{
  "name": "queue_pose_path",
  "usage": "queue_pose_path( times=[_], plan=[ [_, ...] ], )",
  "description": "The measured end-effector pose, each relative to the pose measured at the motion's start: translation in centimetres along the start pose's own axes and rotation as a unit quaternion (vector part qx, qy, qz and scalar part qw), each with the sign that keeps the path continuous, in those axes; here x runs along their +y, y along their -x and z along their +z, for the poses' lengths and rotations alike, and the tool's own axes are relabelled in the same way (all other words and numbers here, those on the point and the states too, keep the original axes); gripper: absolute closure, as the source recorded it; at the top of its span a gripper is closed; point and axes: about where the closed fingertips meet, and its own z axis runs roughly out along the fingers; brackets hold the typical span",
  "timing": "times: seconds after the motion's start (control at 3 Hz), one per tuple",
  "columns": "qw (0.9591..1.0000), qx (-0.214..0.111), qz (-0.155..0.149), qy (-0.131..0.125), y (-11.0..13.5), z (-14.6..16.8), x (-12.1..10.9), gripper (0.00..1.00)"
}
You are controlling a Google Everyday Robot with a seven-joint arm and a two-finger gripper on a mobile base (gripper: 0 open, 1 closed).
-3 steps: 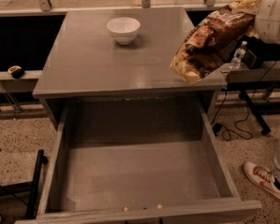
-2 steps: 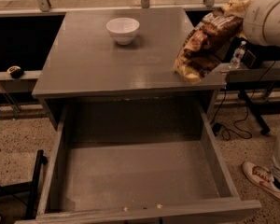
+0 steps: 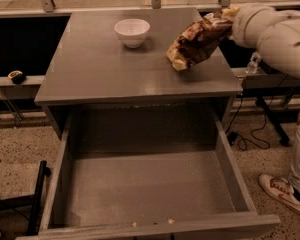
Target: Pick brown chip bag from top drawer and place on counter
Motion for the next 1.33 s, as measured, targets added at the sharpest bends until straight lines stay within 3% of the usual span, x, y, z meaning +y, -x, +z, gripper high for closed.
queue_pose_path(
  times=[0.33,1.33],
  plan=[
    [0.9992,-0.01,0.024,0.029,2.03,3.86,3.33,0.82],
    [0.9993,-0.017,0.015,0.029,2.94,3.88,3.15,0.12]
  ],
)
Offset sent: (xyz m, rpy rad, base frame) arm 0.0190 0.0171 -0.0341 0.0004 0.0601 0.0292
